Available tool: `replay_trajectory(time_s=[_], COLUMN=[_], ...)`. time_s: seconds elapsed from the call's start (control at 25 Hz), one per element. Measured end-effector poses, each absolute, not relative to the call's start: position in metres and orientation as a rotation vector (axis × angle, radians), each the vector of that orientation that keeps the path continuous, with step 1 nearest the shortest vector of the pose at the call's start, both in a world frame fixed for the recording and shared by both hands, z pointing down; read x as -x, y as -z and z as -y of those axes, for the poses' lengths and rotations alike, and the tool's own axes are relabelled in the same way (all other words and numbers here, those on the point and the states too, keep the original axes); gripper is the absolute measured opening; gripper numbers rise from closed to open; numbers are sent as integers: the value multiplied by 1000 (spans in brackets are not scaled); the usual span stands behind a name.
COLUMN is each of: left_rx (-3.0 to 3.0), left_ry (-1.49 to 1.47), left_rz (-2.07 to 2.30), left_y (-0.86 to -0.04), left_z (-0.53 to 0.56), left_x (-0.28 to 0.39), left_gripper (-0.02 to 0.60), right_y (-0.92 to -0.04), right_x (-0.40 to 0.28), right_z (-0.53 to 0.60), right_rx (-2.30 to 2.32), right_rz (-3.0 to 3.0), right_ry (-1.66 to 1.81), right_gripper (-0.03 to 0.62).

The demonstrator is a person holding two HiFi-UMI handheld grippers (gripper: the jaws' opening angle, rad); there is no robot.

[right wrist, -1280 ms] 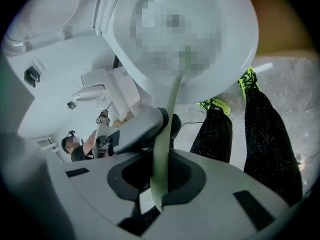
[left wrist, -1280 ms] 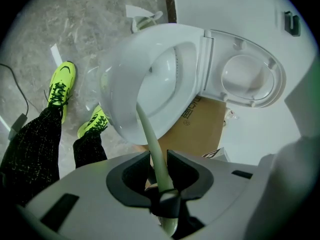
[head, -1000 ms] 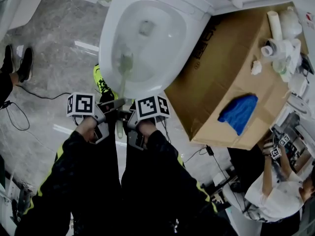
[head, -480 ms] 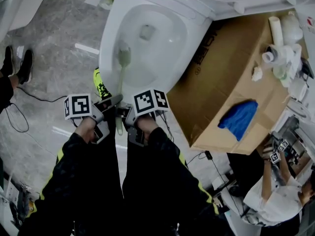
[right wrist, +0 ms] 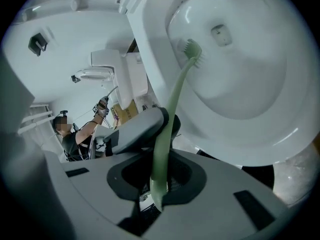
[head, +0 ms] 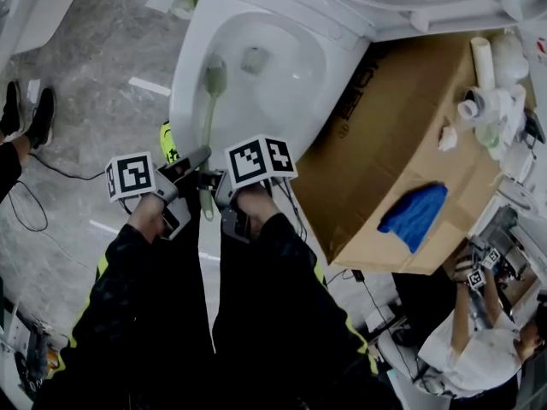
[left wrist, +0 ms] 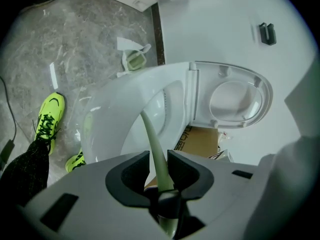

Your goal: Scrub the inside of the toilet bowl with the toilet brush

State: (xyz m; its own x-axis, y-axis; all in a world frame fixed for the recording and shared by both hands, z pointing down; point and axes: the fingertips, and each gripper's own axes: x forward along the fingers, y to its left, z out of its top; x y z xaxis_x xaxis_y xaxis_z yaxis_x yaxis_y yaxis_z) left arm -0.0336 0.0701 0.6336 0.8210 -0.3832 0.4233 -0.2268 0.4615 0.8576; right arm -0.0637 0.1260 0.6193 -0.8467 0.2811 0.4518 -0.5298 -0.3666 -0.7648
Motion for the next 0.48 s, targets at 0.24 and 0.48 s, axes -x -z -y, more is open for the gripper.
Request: replay_trajectory(time_s=[0.24,0.48], left_rx=[-1135,-1161], left_ry=[132,117], left_rz=[644,632], left_y=[-636,-642], left_z=[-42,-24], left_x=[38,35], left_gripper=[103,104], right_y=[-625,-630], right_x=[68,66], right_z=[-100,-81], right_rx=[-352,-388], right_rz=[1420,1452], right_ry=[-2202,-2209], right_gripper=[55,55])
